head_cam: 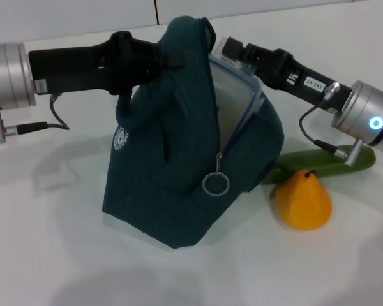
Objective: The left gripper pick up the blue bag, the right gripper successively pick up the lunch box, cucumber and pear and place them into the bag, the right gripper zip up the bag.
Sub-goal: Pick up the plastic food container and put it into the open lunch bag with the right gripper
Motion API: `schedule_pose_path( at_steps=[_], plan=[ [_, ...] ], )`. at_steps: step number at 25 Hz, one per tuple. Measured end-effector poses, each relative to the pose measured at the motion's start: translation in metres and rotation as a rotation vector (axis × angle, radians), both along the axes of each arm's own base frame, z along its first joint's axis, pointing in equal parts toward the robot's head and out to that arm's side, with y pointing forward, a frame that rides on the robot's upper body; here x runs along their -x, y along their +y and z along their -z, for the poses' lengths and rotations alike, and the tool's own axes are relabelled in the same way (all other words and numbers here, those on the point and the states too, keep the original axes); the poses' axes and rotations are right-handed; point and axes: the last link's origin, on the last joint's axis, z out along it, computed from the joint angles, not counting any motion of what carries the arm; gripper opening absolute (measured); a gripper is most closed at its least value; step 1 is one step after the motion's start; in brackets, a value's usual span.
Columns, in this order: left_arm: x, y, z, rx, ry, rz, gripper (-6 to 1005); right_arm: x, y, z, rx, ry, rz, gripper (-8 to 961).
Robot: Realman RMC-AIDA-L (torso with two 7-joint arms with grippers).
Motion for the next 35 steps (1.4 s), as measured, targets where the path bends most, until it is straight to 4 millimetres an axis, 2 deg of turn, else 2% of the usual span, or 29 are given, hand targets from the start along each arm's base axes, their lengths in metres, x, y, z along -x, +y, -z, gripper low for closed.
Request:
schedule_pose_path(
  at_steps=[7, 10, 13, 16, 21, 31, 35],
  plan=[
    [-0.003, 0.000, -0.001, -0.003, -0.017, 0.007, 52, 0.011, 0.006, 0.007, 0.041, -0.023, -0.026, 97],
    [-0.002, 0.000, -0.001, -0.005, -0.016, 0.008, 52, 0.022, 0.006, 0.011, 0.088, -0.051, -0.096, 97],
    [-0.001, 0.000, -0.002, -0.009, -0.015, 0.012, 52, 0.032, 0.005, 0.007, 0.090, -0.053, -0.173, 97],
    [-0.001, 0.000, -0.002, -0.010, -0.015, 0.012, 52, 0.030, 0.003, -0.003, 0.042, -0.036, -0.189, 97],
    [0.002, -0.001, -0.001, -0.008, -0.017, 0.006, 52, 0.025, 0.002, -0.007, 0.026, -0.035, -0.173, 97],
    [0.003, 0.000, -0.001, -0.005, -0.018, 0.006, 52, 0.029, 0.003, 0.009, 0.109, -0.137, -0.207, 97],
    [0.003, -0.002, -0.001, -0.001, -0.021, 0.006, 52, 0.031, 0.003, 0.009, 0.101, -0.153, -0.232, 97]
  ],
)
